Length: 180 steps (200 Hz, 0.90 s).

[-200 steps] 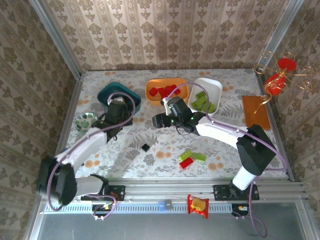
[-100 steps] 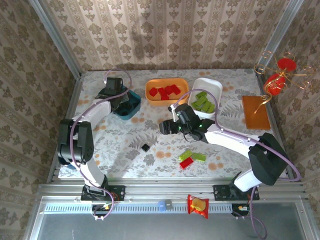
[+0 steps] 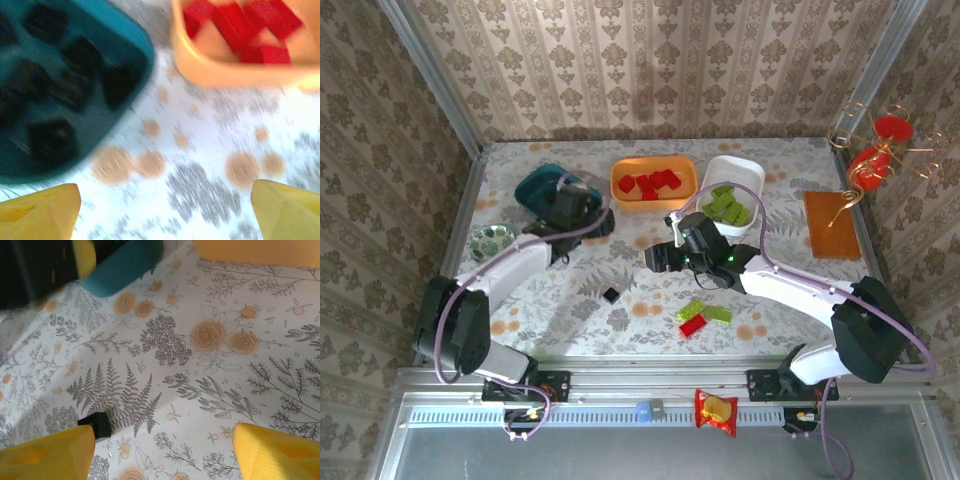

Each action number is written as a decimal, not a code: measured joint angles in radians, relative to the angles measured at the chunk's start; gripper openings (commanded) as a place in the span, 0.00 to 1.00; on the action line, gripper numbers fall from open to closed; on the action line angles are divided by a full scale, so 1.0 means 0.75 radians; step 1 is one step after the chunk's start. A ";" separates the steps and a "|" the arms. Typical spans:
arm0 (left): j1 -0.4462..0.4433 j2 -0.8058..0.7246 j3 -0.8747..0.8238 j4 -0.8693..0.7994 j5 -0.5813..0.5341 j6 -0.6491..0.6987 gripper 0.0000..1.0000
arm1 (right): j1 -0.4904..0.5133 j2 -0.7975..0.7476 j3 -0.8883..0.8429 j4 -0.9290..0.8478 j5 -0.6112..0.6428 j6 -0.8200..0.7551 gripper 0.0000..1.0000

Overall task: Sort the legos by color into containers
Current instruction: Pick up the lego from the middle-left of the table.

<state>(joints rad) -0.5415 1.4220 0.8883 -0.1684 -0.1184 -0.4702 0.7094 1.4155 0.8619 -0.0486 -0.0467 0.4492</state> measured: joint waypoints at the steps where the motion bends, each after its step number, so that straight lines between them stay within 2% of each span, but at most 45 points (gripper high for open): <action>1: -0.005 -0.003 -0.005 -0.002 0.002 0.000 0.91 | 0.000 0.000 -0.001 0.000 0.000 0.000 0.74; 38: -0.230 -0.078 -0.171 -0.060 0.040 -0.001 0.91 | 0.000 0.000 -0.031 -0.001 0.024 0.001 0.74; 73: -0.352 -0.142 -0.291 -0.120 0.073 -0.032 0.84 | 0.000 -0.025 -0.054 -0.002 0.042 0.002 0.75; 180: -0.394 -0.022 -0.364 -0.095 0.101 -0.101 0.40 | -0.020 -0.116 -0.054 -0.014 0.092 0.000 0.75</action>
<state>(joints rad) -0.8371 1.4055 0.6155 -0.2394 -0.0425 -0.5457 0.6945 1.3281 0.8215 -0.0589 0.0223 0.4492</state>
